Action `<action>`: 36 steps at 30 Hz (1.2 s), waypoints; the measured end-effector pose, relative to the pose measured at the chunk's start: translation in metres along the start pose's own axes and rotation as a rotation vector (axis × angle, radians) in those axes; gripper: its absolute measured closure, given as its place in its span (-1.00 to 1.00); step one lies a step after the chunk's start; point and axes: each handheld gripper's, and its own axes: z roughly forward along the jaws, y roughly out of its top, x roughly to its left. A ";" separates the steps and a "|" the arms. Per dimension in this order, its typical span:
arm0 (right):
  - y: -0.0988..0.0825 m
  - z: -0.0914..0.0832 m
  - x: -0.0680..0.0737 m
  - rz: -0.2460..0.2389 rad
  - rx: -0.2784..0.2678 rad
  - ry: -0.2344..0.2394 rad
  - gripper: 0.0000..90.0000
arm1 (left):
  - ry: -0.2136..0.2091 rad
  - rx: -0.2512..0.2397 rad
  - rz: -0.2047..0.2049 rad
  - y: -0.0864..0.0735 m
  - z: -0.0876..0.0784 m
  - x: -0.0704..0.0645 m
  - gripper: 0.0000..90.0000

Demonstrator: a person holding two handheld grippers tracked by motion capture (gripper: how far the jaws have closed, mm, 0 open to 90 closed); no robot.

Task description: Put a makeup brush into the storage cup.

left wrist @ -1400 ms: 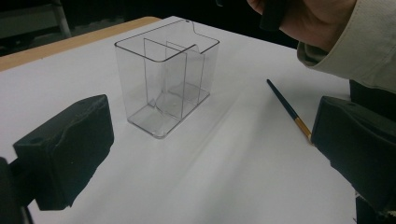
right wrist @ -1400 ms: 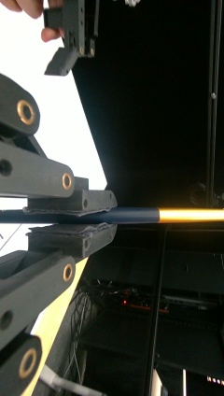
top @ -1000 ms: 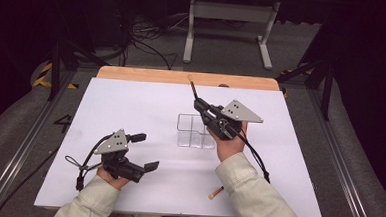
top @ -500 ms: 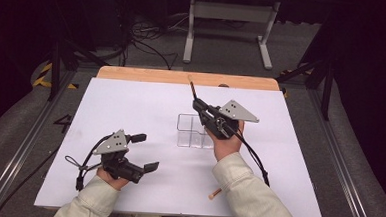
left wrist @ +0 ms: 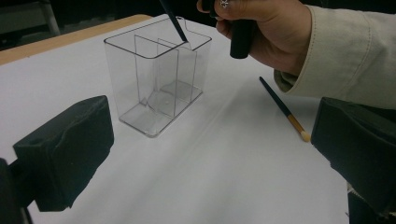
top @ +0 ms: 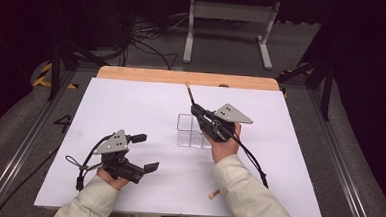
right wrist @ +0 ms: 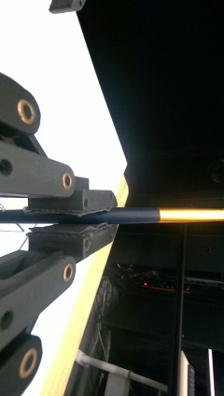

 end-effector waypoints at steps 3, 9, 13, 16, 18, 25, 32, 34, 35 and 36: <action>-0.003 0.002 0.001 0.001 0.019 -0.009 0.86 | -0.003 -0.005 -0.010 0.000 0.000 -0.001 -1.00; -0.008 0.005 0.000 -0.001 0.050 -0.023 0.86 | -0.004 -0.003 -0.008 0.000 -0.001 0.000 -1.00; -0.012 0.006 0.001 0.008 0.073 -0.025 0.86 | -0.001 -0.002 -0.004 -0.001 0.000 0.000 -1.00; -0.012 0.006 0.000 0.012 0.077 -0.026 0.86 | -0.002 -0.005 -0.007 -0.001 0.000 -0.001 -1.00; -0.013 0.007 0.000 0.012 0.086 -0.029 0.86 | -0.002 -0.004 -0.003 -0.001 0.000 0.000 -1.00; -0.016 0.008 -0.001 0.015 0.113 -0.027 0.85 | -0.005 -0.003 -0.007 -0.001 0.000 -0.001 -1.00; -0.017 0.005 -0.002 0.024 0.129 -0.032 0.85 | -0.003 -0.003 -0.004 0.000 0.000 0.000 -1.00; -0.016 0.005 -0.001 0.023 0.136 -0.032 0.85 | -0.003 -0.002 -0.001 -0.001 0.000 0.000 -1.00; -0.016 0.004 -0.001 0.025 0.138 -0.033 0.85 | -0.003 -0.004 -0.006 -0.001 0.000 -0.001 -1.00; -0.016 0.004 -0.001 0.026 0.140 -0.032 0.85 | -0.003 -0.004 -0.006 -0.001 0.000 -0.001 -1.00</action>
